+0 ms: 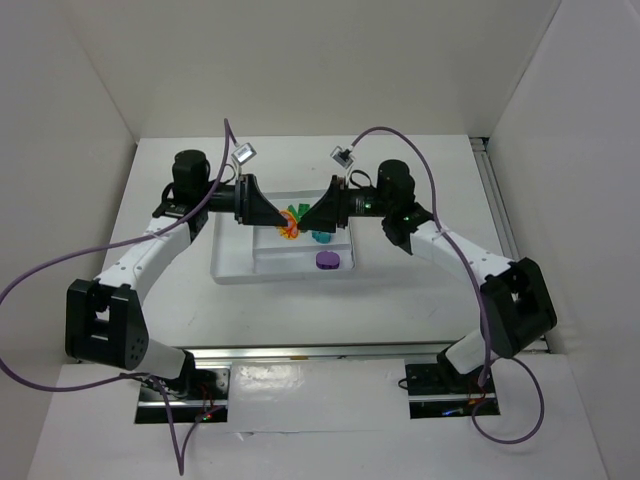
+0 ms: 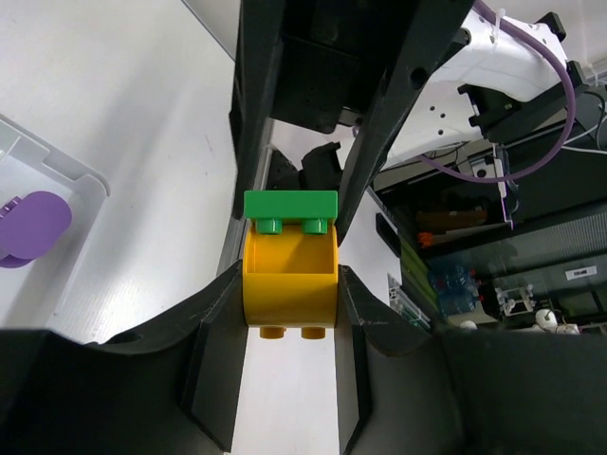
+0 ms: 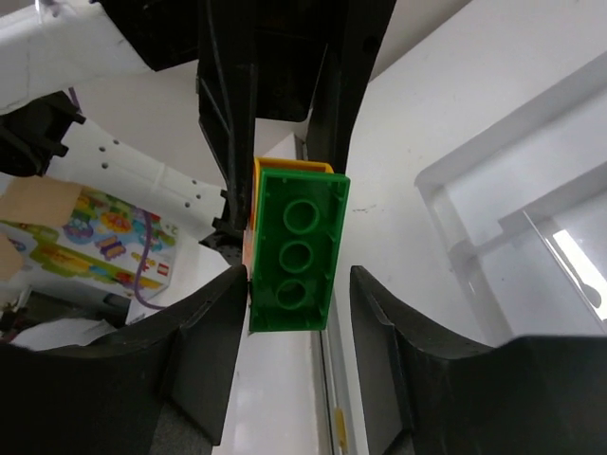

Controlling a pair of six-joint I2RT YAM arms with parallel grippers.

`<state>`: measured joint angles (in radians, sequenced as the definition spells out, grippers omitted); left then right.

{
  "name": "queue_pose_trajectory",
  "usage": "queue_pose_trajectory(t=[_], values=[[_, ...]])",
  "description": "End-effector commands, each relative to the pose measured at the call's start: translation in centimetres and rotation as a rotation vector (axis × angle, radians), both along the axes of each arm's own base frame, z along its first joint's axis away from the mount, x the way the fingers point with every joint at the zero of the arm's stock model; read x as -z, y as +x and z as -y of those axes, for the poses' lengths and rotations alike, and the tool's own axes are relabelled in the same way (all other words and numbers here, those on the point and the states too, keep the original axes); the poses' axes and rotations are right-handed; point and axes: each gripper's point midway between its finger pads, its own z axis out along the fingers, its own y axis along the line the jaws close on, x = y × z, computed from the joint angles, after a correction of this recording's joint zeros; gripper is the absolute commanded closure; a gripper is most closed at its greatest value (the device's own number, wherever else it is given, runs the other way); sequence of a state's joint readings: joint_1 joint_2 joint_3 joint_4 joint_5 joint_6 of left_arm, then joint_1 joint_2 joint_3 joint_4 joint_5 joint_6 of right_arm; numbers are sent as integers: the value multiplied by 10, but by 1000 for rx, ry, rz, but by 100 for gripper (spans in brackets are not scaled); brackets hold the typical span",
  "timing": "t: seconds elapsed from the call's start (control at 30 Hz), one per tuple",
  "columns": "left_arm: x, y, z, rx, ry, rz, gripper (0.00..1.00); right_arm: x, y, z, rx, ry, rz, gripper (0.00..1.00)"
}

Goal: Sort the legos into containers by color

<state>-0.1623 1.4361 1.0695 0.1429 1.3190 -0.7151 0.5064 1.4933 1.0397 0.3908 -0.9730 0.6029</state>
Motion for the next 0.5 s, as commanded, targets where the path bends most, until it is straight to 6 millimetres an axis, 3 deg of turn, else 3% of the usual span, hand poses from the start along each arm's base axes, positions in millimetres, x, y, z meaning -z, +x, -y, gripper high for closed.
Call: queue_pose_trajectory(t=[0.0, 0.07, 0.2, 0.47], values=[[-11, -6, -2, 40, -20, 64, 100, -36, 3, -3, -27, 94, 99, 46], [-11, -6, -2, 40, -19, 73, 100, -38, 2, -3, -27, 101, 99, 54], [-11, -6, -2, 40, -19, 73, 100, -40, -3, -2, -50, 114, 93, 60], [-10, -4, -1, 41, -17, 70, 100, -35, -5, 2, -61, 122, 75, 89]])
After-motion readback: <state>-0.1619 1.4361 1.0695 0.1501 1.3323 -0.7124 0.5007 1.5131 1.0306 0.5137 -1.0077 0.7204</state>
